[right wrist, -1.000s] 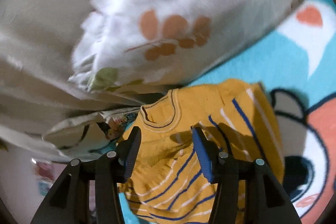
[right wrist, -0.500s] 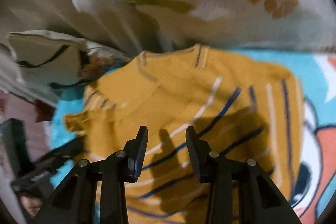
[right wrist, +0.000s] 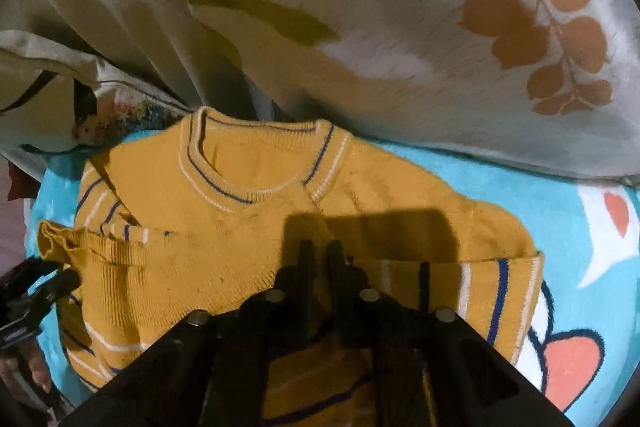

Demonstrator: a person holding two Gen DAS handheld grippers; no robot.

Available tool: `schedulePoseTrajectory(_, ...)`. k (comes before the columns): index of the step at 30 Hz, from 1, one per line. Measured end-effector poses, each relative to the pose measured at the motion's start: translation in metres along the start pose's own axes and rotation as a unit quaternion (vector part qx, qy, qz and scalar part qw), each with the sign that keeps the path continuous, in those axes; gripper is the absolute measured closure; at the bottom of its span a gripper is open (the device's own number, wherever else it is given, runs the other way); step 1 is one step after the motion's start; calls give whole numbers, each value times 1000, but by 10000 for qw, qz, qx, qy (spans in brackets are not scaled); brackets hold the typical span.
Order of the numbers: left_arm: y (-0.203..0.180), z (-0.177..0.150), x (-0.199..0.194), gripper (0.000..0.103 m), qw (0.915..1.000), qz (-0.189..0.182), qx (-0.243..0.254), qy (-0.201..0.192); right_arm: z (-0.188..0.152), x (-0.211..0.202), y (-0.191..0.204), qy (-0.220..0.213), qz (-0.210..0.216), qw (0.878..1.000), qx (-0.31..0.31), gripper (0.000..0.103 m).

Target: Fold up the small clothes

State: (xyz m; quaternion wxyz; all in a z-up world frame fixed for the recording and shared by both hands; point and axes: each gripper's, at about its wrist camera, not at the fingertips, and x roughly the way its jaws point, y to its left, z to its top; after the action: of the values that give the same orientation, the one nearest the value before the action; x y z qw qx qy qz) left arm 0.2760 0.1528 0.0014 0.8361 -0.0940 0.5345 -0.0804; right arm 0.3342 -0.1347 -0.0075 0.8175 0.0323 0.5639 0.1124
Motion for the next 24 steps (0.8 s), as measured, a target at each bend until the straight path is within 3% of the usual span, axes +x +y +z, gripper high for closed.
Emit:
schedulePoseTrajectory(1,3,6,4,79,9998,112,-137,40,2,-3,-3,-75,-173,9998,28,95)
schedulePoseTrajectory(3,11,17,11,80,9987,146,-492,56,5,-2,-8,-98,-485,9987,103,95)
schedulePoseTrajectory(5,16,23,17,75,9960,447,-766,77,9,1,-20,-71,-716,9970,284,95)
schedulePoseTrajectory(9,24,21,16,65,9942,418,-991,52,12,14,-43,128,-1043,9923,650,95)
schedulePoseTrajectory(11,29,19,13,59,9942,301,-1036,60,12,12,-58,119,-834,9918,964,95)
schedulePoseTrajectory(13,40,16,6,42,9923,149,-1231,52,9,4,-66,63,-692,9911,1135,95)
schedulePoseTrajectory(15,50,11,-3,41,9901,8,-1400,23,6,-9,-69,-67,-639,9913,1149,93)
schedulePoseTrajectory(17,55,5,-16,40,9894,8,-1453,-34,2,-22,-71,-184,-636,9912,1145,73)
schedulePoseTrajectory(19,58,-3,-29,39,9898,142,-1415,-101,-6,-40,-76,-356,-531,9904,1222,62)
schedulePoseTrajectory(24,69,-36,-53,32,9892,142,-1453,-121,-41,-77,-87,-466,-178,9885,1426,57)
